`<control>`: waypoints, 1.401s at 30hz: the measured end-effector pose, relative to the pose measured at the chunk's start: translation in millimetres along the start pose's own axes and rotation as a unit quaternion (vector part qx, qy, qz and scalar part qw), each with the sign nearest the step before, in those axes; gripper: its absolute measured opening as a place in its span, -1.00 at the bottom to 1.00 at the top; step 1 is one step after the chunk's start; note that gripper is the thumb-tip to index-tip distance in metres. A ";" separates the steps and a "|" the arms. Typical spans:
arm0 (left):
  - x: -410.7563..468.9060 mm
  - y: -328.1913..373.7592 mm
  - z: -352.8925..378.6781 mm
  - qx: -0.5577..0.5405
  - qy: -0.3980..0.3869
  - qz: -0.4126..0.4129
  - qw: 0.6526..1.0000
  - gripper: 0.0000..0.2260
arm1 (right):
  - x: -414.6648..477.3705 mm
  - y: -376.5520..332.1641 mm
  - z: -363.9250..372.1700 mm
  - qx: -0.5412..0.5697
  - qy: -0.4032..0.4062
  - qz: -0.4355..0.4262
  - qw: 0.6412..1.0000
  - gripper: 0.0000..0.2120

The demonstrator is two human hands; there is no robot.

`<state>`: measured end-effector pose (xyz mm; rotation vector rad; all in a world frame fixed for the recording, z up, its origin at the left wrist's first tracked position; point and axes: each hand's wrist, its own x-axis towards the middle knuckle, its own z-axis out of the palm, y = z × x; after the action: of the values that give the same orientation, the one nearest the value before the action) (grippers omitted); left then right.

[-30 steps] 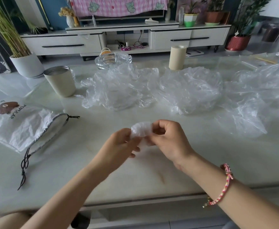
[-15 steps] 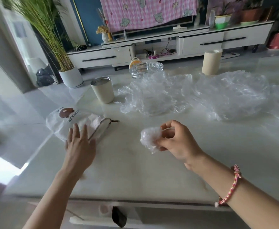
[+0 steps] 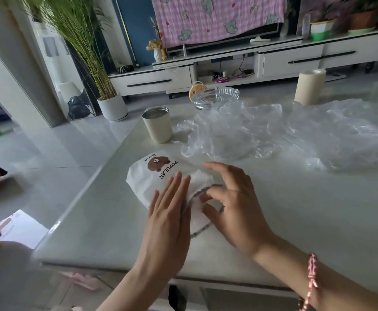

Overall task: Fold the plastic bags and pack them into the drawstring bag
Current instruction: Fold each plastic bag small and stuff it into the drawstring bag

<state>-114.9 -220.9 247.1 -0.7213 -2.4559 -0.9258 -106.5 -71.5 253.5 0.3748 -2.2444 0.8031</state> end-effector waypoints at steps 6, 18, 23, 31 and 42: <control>-11.6 6.9 20.9 0.014 -0.009 0.075 0.997 -0.59 | 2.1 -5.5 11.3 0.150 0.027 0.189 0.970 -0.81; 13.0 -75.6 21.5 0.232 -0.084 0.087 0.965 -0.56 | 43.9 82.8 -35.6 -0.039 -0.116 0.221 0.968 -0.75; 41.4 -90.2 10.3 0.221 -0.120 -0.049 0.967 -0.25 | 31.5 125.8 -78.5 -0.273 -0.003 0.241 0.931 -0.74; 50.0 -6.5 30.3 0.105 -0.061 0.000 0.993 -0.27 | 50.7 164.4 -69.8 -0.341 -0.201 0.255 0.883 -0.43; 59.9 55.7 38.7 -0.103 -0.065 -0.046 0.991 -0.44 | 63.1 102.9 -102.4 -0.166 0.093 0.068 0.979 -0.63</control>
<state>-135.8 -139.0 279.3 -0.7642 -2.5496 -1.2175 -145.6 71.1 309.9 -0.0128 -2.1908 0.4941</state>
